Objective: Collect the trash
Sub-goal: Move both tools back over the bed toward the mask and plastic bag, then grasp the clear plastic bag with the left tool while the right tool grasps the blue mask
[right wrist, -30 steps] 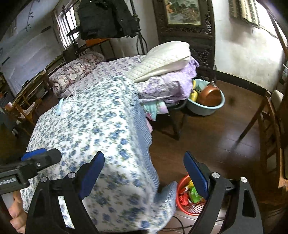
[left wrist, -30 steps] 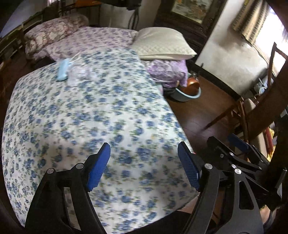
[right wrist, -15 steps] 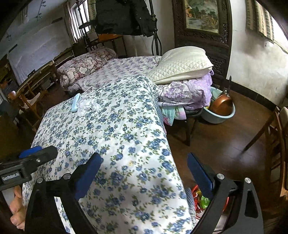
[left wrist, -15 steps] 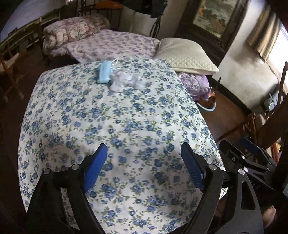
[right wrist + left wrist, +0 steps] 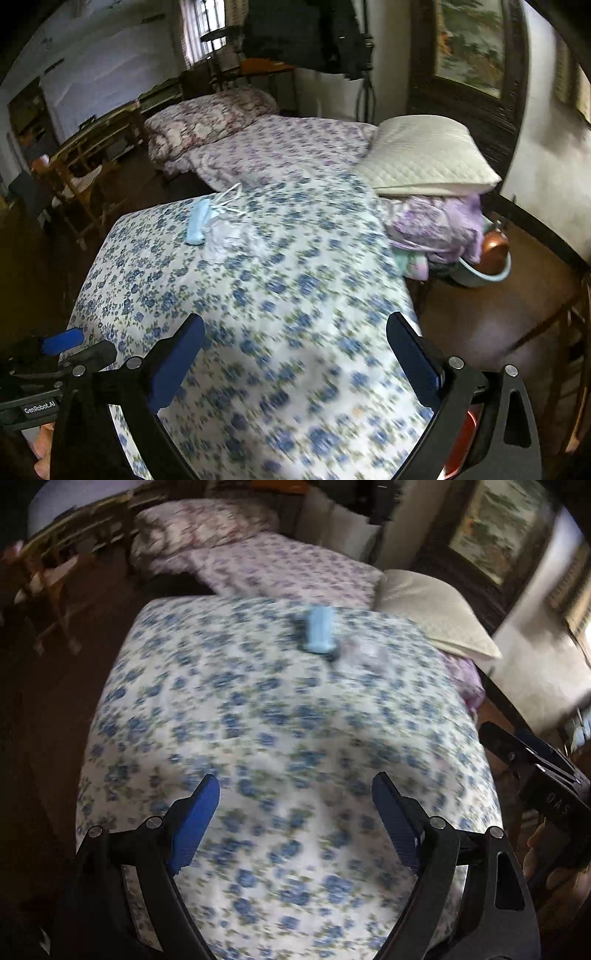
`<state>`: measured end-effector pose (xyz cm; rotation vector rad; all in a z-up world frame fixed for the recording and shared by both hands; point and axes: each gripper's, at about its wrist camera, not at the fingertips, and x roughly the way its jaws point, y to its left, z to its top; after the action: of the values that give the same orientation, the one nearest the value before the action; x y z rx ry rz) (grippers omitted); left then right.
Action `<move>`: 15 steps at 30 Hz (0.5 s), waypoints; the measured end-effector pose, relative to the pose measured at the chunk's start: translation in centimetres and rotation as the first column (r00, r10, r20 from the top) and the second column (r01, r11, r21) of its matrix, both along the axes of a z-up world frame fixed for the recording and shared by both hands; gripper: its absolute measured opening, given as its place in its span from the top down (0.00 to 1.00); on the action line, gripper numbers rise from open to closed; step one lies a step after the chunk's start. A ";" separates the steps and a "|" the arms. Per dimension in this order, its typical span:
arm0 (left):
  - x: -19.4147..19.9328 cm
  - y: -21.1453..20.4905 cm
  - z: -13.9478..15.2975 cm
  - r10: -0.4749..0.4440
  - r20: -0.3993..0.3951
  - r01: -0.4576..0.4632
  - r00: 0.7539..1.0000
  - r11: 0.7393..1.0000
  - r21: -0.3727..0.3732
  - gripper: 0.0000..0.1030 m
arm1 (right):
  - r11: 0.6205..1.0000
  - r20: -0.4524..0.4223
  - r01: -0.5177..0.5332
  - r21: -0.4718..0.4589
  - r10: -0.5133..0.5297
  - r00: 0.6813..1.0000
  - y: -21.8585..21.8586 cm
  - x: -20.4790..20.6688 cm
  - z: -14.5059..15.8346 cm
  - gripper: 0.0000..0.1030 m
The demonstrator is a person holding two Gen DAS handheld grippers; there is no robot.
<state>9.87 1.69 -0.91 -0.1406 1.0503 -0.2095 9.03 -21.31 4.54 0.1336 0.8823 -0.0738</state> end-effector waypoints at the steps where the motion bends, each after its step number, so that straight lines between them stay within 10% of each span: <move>1: 0.3 0.7 -0.3 0.027 -0.009 -0.027 1.000 1.000 -0.006 0.21 | 1.000 0.000 -0.015 0.003 0.015 1.000 0.6 1.1 -0.3 0.06; 15: 3.7 3.5 -2.6 0.156 0.011 -0.156 0.988 0.987 0.032 0.21 | 0.990 -0.062 -0.120 -0.070 0.116 0.991 5.5 10.2 -3.8 0.06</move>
<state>13.55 5.19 -3.47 -0.1915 1.0284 -0.0509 19.19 -15.85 0.70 0.0101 0.9420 0.0006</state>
